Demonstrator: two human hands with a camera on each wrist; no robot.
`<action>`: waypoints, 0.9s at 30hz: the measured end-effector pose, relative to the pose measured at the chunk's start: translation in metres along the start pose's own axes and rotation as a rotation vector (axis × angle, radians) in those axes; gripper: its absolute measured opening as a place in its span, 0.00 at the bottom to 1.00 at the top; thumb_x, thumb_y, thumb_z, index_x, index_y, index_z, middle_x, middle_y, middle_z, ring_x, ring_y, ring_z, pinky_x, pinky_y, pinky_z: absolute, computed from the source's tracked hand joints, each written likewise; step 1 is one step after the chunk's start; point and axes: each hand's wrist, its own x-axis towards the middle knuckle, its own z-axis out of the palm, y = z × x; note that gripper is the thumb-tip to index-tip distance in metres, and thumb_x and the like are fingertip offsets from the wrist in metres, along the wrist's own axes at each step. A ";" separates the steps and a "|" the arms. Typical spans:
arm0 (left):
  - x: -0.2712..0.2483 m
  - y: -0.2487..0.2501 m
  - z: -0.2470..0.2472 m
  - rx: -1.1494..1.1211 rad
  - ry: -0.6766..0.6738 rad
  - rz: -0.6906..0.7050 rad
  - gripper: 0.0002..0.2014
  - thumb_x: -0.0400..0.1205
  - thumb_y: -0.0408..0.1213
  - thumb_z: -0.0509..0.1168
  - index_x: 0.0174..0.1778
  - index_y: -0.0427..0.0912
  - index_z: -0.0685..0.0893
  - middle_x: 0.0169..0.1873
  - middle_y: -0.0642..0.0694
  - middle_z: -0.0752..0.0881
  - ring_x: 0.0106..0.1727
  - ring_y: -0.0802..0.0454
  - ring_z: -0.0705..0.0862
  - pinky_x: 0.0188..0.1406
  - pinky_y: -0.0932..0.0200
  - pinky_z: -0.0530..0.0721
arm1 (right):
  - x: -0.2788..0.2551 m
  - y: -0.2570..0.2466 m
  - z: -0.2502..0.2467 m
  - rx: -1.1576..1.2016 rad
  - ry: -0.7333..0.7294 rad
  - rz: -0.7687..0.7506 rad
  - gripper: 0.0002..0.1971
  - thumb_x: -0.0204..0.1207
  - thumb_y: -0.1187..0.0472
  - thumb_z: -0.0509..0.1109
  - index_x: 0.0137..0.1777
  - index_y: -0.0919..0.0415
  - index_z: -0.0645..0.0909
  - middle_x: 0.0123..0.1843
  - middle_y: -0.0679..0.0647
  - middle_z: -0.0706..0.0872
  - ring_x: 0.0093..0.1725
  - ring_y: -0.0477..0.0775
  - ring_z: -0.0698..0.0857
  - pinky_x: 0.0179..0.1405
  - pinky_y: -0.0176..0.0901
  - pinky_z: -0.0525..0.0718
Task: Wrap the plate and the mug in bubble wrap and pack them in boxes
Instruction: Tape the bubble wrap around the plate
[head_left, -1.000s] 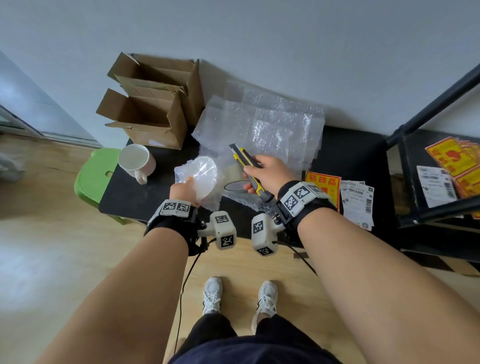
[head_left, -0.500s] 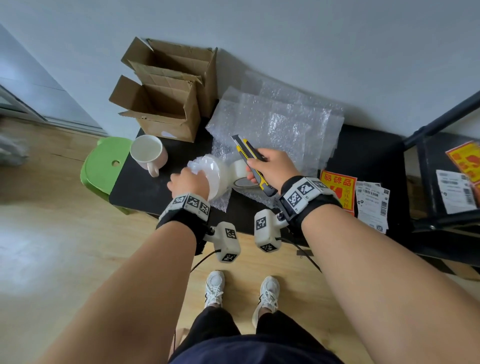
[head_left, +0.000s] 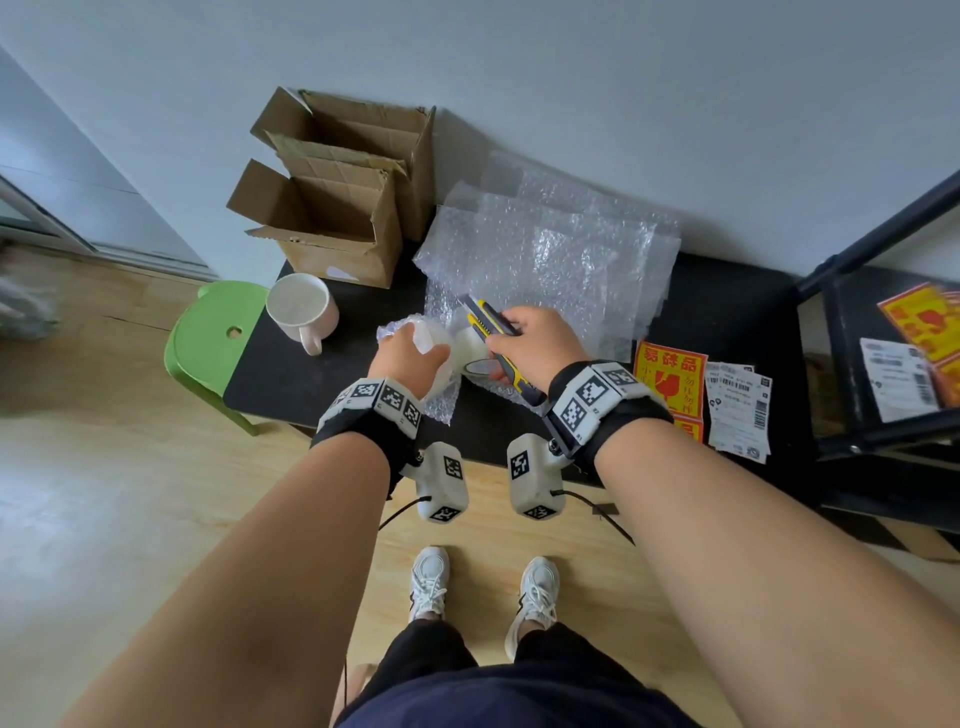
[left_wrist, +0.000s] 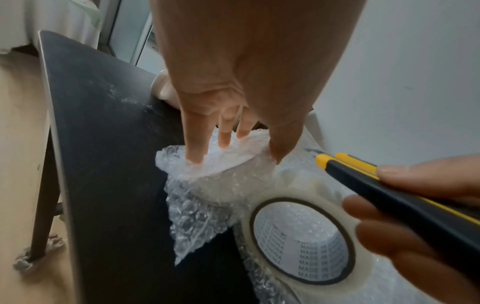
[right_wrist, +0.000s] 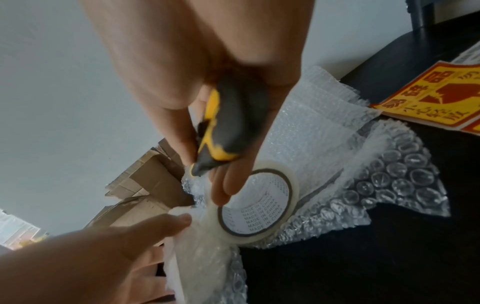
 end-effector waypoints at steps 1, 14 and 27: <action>0.001 0.000 -0.001 0.010 -0.010 0.004 0.31 0.83 0.47 0.63 0.80 0.39 0.64 0.74 0.35 0.72 0.70 0.39 0.75 0.54 0.58 0.69 | -0.004 -0.002 0.000 -0.012 -0.002 0.025 0.16 0.78 0.64 0.68 0.66 0.59 0.81 0.46 0.53 0.90 0.30 0.53 0.90 0.36 0.45 0.91; 0.000 0.001 -0.010 0.054 -0.055 0.096 0.25 0.86 0.47 0.60 0.73 0.33 0.72 0.67 0.32 0.79 0.67 0.34 0.79 0.61 0.49 0.77 | -0.032 -0.024 0.023 -0.376 -0.129 0.114 0.15 0.81 0.64 0.58 0.65 0.59 0.77 0.44 0.59 0.84 0.34 0.64 0.87 0.38 0.55 0.90; 0.011 -0.004 -0.009 0.119 -0.088 0.116 0.22 0.85 0.47 0.59 0.65 0.31 0.76 0.59 0.31 0.82 0.60 0.33 0.81 0.55 0.48 0.78 | -0.018 -0.036 0.035 -0.541 -0.259 0.225 0.21 0.84 0.68 0.54 0.76 0.62 0.67 0.35 0.52 0.69 0.31 0.49 0.70 0.27 0.37 0.69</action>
